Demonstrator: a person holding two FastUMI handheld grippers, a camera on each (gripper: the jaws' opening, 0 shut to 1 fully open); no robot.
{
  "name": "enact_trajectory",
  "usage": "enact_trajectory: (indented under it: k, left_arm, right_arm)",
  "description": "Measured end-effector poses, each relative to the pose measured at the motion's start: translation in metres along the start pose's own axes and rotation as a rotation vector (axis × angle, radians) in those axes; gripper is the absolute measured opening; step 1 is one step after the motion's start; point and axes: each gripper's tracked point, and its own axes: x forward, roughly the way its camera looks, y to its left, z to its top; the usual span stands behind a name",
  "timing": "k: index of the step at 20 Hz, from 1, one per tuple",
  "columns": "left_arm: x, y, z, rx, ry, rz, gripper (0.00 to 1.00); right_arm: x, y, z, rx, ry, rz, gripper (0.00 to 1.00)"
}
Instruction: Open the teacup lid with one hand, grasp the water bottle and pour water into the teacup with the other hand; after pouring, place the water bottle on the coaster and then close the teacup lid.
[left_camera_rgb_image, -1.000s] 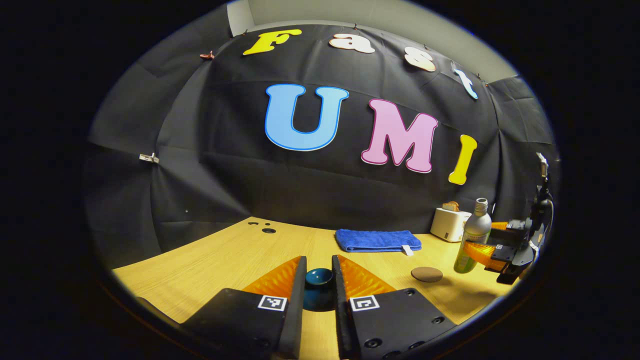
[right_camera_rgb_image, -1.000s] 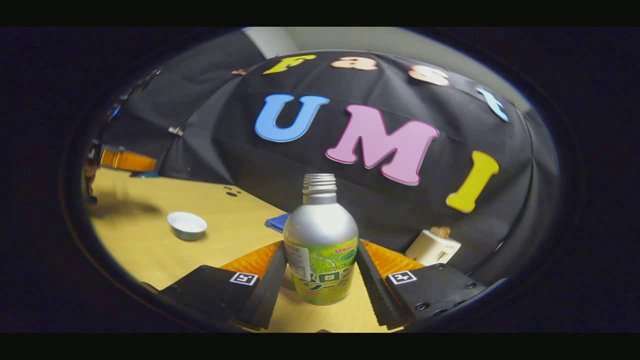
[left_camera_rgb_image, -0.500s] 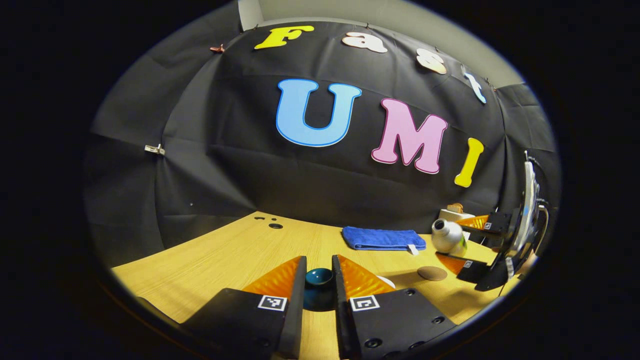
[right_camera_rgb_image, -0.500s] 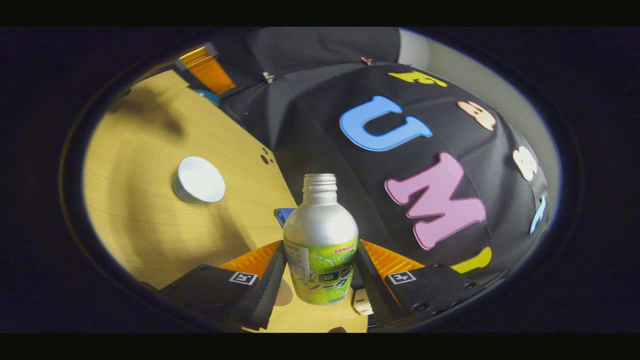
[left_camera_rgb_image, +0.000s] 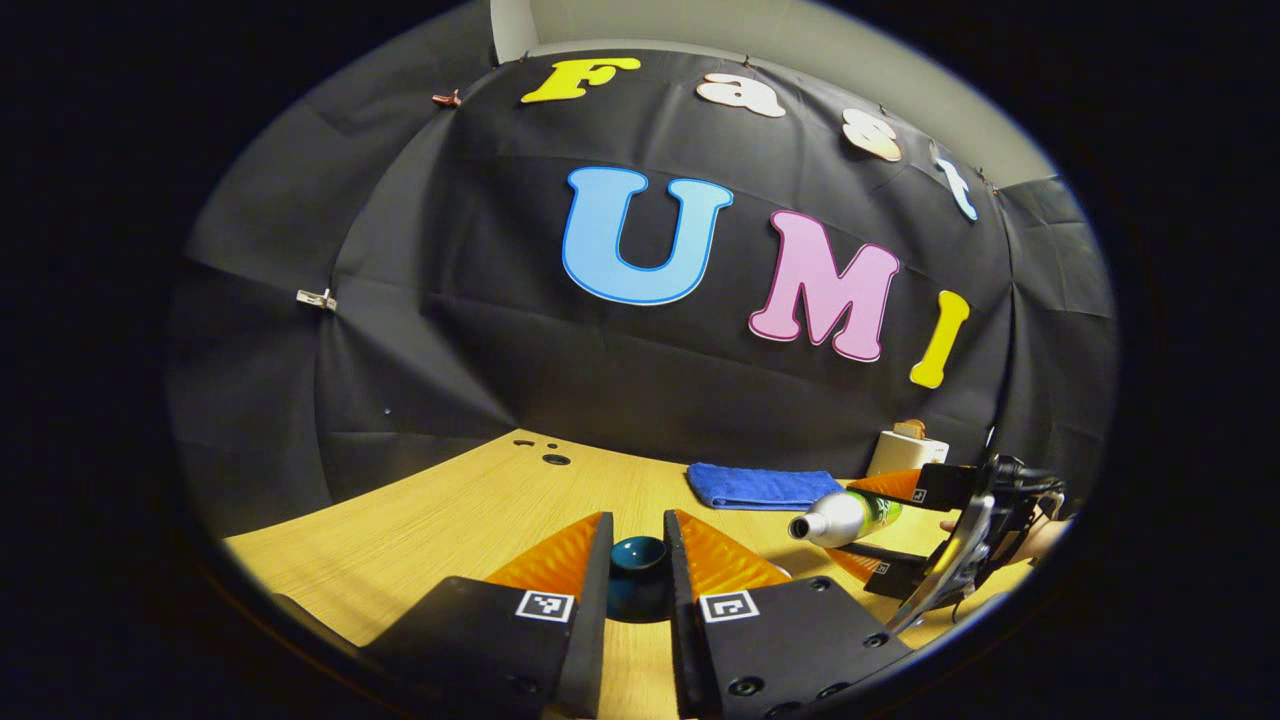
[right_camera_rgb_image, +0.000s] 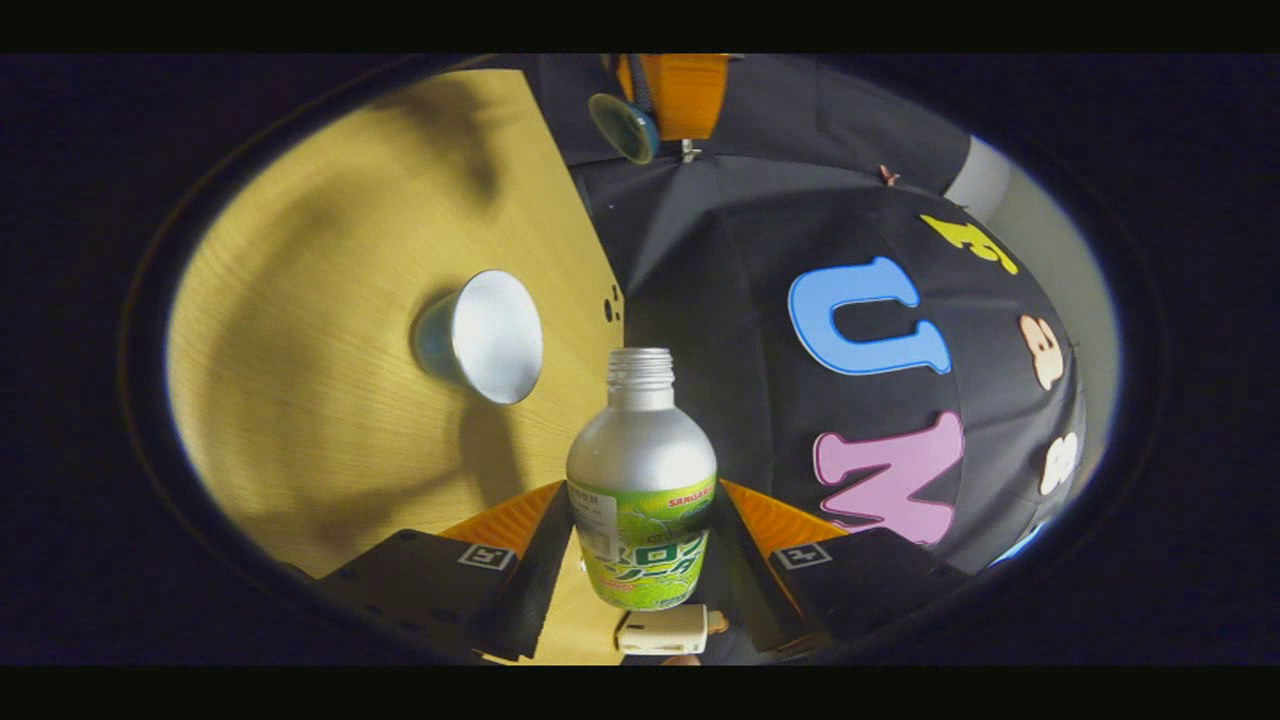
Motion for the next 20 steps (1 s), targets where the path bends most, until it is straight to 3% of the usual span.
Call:
enact_trajectory:
  k: [3, 5, 12, 20]
  left_arm:
    - [-0.001, 0.002, 0.0, -0.009, 0.0, -0.001, 0.31]
    - [-0.001, 0.006, 0.001, -0.009, -0.001, 0.006, 0.31]
    - [-0.002, 0.008, 0.002, -0.014, -0.001, 0.012, 0.31]
    - [-0.001, 0.012, 0.001, -0.011, 0.001, 0.016, 0.31]
  right_arm:
    - [0.003, 0.004, -0.005, -0.104, 0.017, 0.009, 0.82]
    - [0.005, 0.007, -0.005, -0.148, 0.016, 0.016, 0.75]
    - [0.009, 0.01, 0.0, -0.281, 0.0, 0.032, 0.81]
    - [0.009, -0.001, 0.001, -0.387, 0.001, 0.013, 0.78]
